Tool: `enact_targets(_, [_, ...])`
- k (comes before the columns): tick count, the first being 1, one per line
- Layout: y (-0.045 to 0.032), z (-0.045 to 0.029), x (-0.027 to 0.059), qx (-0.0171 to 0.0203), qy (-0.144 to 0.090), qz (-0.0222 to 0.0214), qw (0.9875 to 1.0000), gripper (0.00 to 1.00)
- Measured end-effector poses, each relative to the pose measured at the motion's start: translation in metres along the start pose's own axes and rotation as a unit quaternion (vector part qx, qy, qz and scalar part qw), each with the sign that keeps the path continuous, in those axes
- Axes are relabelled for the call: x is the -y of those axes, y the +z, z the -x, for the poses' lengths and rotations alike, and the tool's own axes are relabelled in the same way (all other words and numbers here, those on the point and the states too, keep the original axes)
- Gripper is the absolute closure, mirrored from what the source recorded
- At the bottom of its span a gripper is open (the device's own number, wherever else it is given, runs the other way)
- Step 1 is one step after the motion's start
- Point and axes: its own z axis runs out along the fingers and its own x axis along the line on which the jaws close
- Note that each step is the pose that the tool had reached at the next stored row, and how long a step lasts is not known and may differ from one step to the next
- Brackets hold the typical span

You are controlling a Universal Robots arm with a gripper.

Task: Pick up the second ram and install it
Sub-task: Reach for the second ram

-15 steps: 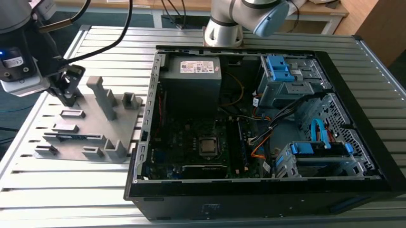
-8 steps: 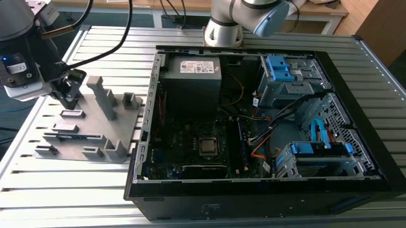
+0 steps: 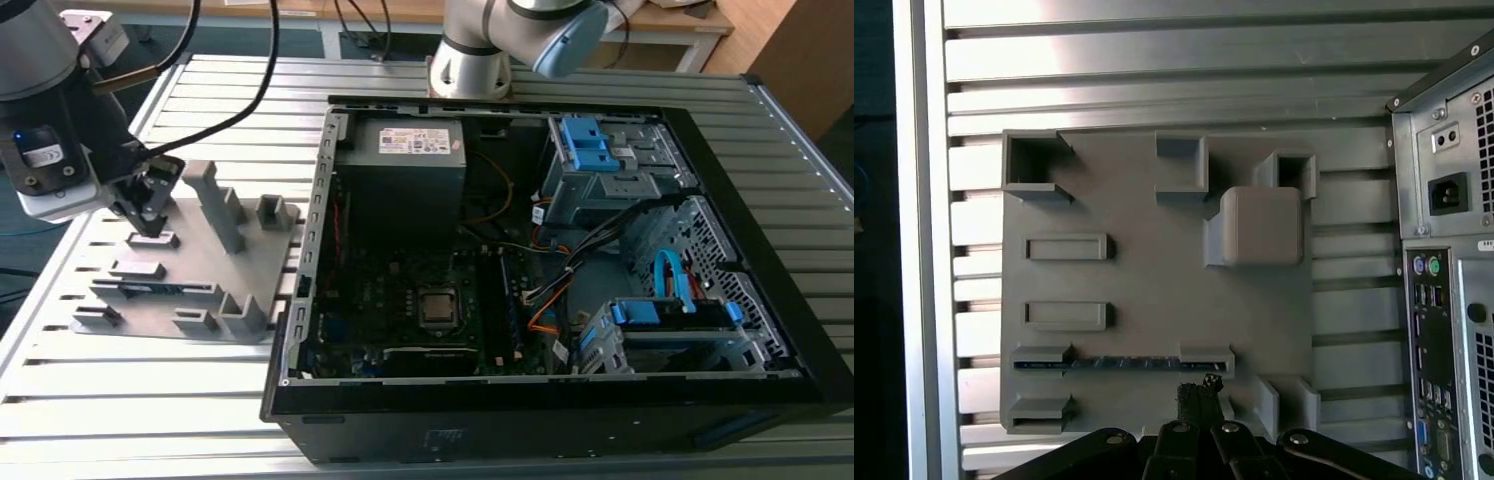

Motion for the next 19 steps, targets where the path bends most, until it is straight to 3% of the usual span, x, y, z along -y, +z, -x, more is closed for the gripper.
enact_targets(8, [0.0090,-0.0006,0.0026,-0.0001,0.000,-0.0001,1.0000,0.90])
enact_targets(19, [0.0280,-0.0074,0.0062,0.0000,0.000,0.0000,1.0000,0.90])
